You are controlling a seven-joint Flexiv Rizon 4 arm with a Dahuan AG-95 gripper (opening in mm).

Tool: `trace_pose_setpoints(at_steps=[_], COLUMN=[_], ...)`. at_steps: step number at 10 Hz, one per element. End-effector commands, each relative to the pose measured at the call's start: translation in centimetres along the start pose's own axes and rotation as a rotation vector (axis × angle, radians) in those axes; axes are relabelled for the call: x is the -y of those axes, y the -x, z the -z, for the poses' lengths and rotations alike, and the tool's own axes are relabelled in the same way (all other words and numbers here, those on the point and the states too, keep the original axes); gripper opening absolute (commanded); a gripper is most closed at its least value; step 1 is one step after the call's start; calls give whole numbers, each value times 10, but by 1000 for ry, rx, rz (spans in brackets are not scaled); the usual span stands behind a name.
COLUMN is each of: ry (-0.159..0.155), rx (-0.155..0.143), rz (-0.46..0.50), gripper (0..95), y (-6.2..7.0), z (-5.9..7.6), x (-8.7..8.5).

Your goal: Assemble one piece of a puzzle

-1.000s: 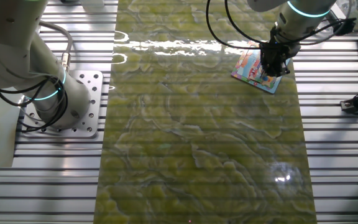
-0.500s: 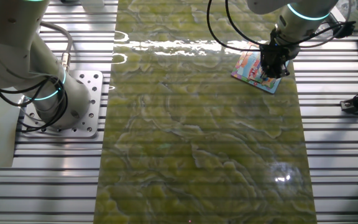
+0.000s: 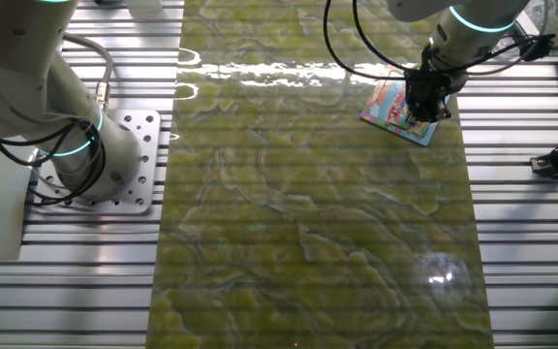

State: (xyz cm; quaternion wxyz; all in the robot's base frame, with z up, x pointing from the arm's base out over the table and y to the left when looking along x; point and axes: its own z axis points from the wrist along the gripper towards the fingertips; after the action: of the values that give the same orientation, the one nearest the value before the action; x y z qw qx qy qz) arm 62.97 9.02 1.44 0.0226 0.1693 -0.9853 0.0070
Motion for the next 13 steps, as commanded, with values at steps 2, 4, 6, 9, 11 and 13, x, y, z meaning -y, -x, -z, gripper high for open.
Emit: trace_pose_setpoints(at_steps=[2,4,6,9,11,13], ry=[4,4,6,1,-2,22], rx=[-12,-11,-18,-18,-6,41], rz=[-1,-3,0,6,-4,8], gripper=[0,0,0,0,0,0], y=[0,0,0,-1,5,8], z=[-1,0,1,9,16,16], x=[0,-1,-1,-4,-9,-11])
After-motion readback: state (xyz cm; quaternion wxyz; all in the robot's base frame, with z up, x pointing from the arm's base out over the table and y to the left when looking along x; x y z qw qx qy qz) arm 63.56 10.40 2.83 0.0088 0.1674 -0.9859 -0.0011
